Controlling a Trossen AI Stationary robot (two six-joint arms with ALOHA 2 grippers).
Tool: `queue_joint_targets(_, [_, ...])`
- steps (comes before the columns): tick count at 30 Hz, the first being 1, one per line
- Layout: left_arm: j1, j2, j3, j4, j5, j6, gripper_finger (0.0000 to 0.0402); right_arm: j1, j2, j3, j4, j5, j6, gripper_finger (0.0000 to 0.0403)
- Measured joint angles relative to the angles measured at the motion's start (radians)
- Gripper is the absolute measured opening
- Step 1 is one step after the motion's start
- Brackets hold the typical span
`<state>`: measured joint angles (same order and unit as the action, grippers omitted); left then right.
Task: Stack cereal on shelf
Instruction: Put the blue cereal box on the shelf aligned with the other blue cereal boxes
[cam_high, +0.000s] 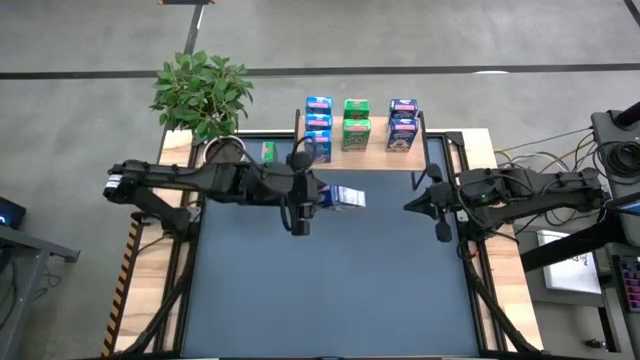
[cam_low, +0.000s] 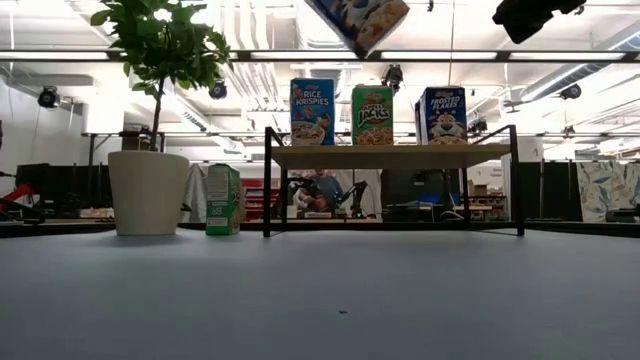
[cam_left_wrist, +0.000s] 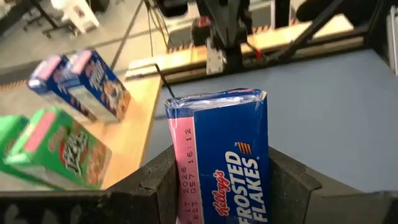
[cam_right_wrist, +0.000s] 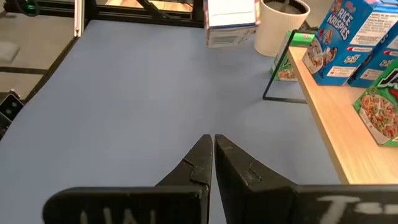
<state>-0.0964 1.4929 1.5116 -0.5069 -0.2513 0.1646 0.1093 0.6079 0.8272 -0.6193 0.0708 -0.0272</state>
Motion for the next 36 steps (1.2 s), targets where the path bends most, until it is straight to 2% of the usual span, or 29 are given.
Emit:
queue_joint_targets(10, [0.078, 0.0, 0.0, 0.165, 0.061, 0.084, 0.0164, 0.0, 0.0, 0.0, 0.005, 0.0, -0.016, 0.0009])
queue_joint_targets(18, [0.141, 0.014, 0.031, 0.237, 0.061, 0.107, 0.0164, 0.0, 0.001, 0.005, 0.005, 0.0, -0.017, 0.0009])
queue_joint_targets(23, [0.169, 0.1, 0.171, 0.172, 0.061, 0.137, 0.0164, 0.0, 0.001, 0.012, 0.006, 0.0, -0.018, 0.0009])
queue_joint_targets(31, [0.207, 0.309, 0.492, -0.088, 0.06, 0.236, 0.0164, 0.0, 0.0, 0.012, -0.004, 0.0, -0.025, 0.0009])
queue_joint_targets(36, [0.227, 0.422, 0.641, -0.195, 0.06, 0.254, 0.0164, 0.0, 0.0, 0.012, -0.005, 0.0, -0.032, 0.0009])
